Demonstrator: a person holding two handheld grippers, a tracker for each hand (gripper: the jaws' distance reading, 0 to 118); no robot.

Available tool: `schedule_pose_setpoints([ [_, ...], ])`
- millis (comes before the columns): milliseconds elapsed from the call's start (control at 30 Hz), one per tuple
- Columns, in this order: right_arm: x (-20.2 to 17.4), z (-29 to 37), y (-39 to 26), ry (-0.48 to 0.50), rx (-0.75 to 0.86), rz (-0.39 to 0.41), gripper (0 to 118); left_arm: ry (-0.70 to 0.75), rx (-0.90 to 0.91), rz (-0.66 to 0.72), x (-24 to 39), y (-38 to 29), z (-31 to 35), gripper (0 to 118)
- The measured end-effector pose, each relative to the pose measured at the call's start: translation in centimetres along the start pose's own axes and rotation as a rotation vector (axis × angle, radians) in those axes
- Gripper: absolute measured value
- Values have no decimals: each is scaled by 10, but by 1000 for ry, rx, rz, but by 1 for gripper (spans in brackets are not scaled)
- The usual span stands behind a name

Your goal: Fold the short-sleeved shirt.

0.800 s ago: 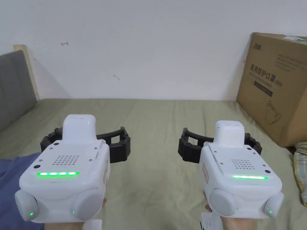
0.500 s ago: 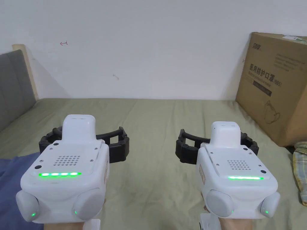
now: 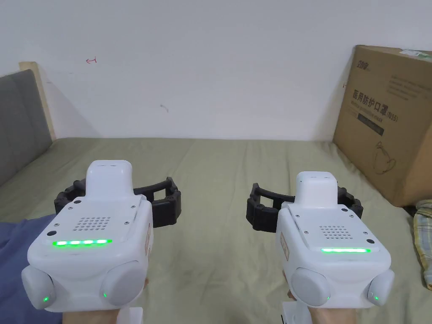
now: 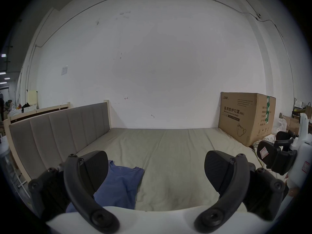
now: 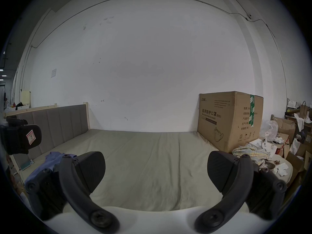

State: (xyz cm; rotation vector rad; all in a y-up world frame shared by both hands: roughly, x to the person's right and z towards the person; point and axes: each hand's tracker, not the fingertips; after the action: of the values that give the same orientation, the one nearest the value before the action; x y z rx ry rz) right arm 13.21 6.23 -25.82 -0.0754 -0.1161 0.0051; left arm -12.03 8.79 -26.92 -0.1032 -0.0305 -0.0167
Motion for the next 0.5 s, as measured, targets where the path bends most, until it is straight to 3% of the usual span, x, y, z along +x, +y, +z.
schedule_pose_setpoints([
  [500,3,0,0,2,2,-20,118,5,7,-36,6,-1,1,115],
])
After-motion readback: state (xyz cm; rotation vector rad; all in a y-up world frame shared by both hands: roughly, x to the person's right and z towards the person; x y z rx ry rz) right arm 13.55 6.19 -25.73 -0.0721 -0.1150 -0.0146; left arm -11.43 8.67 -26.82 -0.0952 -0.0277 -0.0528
